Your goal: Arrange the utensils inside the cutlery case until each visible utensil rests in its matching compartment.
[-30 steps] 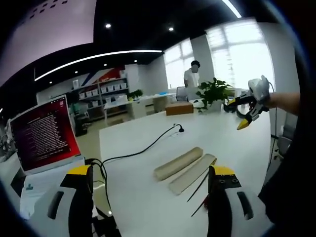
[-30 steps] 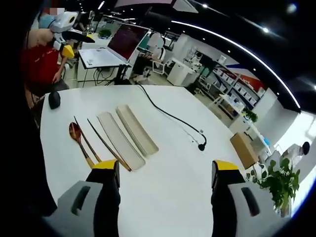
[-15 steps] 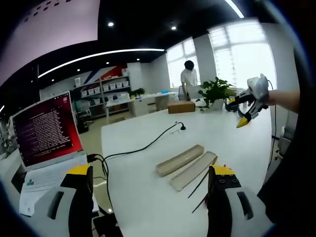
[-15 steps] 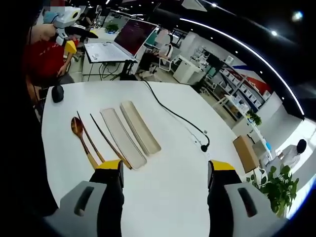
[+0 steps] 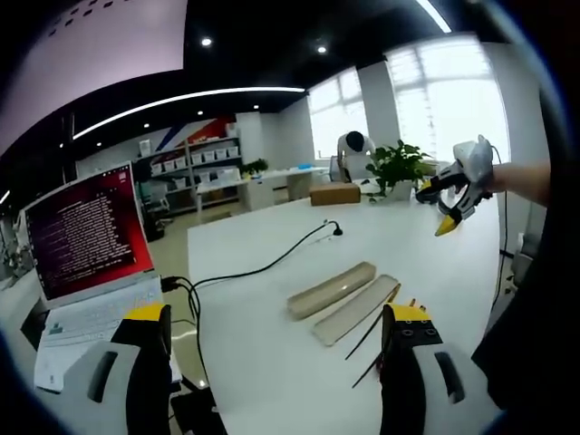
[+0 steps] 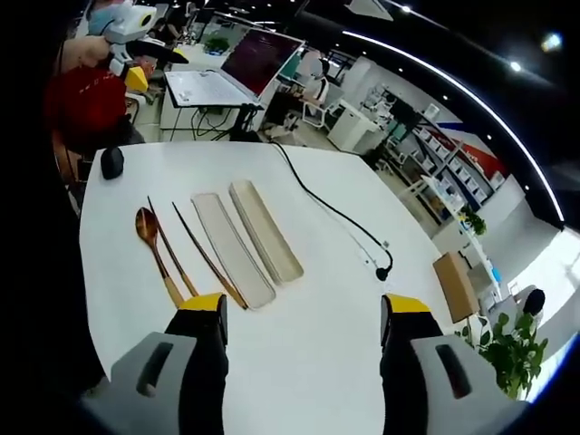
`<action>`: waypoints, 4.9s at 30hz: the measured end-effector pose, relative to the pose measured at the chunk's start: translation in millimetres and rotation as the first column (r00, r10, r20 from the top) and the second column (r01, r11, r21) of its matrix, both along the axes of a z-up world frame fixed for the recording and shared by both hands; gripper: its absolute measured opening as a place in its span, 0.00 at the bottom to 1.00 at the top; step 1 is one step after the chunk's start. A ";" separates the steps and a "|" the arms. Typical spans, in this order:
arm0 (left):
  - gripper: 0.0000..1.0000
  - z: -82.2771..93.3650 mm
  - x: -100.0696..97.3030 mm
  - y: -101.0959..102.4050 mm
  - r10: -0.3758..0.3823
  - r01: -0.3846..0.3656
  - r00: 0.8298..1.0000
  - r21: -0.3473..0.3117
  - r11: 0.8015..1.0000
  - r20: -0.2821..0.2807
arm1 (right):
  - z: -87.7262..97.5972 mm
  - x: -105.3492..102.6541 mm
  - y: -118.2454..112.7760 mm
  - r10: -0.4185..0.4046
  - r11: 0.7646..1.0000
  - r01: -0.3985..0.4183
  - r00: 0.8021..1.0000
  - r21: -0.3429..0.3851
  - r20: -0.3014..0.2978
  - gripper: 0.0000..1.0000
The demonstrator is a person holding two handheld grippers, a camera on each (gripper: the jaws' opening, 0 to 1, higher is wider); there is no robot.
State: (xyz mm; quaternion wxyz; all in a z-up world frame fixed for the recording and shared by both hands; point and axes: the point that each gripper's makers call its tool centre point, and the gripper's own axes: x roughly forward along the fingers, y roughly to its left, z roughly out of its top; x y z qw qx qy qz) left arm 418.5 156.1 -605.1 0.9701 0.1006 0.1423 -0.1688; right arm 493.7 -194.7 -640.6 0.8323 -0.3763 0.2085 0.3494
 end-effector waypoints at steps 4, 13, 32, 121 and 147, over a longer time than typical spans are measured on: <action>0.99 -3.6 -1.6 -0.8 0.000 0.000 1.000 0.003 1.000 -0.009 | -2.3 0.0 -0.4 0.002 1.000 -0.002 1.000 -0.008 -0.006 0.66; 0.99 -6.5 -3.4 -4.3 -0.006 0.006 1.000 0.012 1.000 -0.018 | -6.5 -1.8 6.0 0.019 1.000 -0.019 1.000 -0.018 -0.015 0.66; 0.97 -17.8 -11.6 -4.8 0.010 -0.008 0.998 0.042 0.999 -0.059 | -20.7 -6.9 15.1 0.068 0.995 -0.071 0.997 -0.066 -0.047 0.65; 0.88 -17.3 -45.0 34.9 0.106 -0.096 0.988 0.094 0.991 -0.110 | -50.4 -6.4 81.7 0.294 0.935 -0.313 0.947 -0.165 -0.132 0.63; 0.88 -29.3 -50.5 31.3 0.119 -0.106 0.983 0.099 0.989 -0.138 | -67.6 -19.6 107.0 0.347 0.918 -0.377 0.915 -0.127 -0.203 0.57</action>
